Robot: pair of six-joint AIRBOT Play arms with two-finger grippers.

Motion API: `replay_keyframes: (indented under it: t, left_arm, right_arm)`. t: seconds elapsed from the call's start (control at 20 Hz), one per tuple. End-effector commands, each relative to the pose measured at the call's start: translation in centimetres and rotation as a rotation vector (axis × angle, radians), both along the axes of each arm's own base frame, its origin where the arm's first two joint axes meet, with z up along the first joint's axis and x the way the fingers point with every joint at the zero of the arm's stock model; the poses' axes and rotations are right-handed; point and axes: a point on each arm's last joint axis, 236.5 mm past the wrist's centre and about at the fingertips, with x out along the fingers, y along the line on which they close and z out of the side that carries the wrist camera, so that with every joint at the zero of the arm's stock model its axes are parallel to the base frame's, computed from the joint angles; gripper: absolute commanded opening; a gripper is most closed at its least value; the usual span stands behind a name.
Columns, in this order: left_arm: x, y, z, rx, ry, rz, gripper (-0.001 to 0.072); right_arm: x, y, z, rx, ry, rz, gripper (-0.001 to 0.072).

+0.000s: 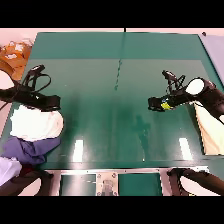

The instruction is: Fold the shirts.

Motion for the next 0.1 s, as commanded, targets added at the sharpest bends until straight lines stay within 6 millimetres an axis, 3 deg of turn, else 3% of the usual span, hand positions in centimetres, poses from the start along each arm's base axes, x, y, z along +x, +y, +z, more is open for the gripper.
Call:
replay_keyframes:
  t: [0.0, 0.05]
  left_arm:
    - [0.03, 0.03, -0.04, 0.001, -0.006, 0.003, 0.0019]
    - [0.06, 0.03, -0.03, 0.001, -0.008, 0.002, 0.0019]
  right_arm:
    - [-0.05, 0.28, 0.04, 0.005, 0.000, 0.000, 0.0015]
    - [-0.05, 0.28, 0.04, 0.005, 0.000, 0.000, 0.0015]
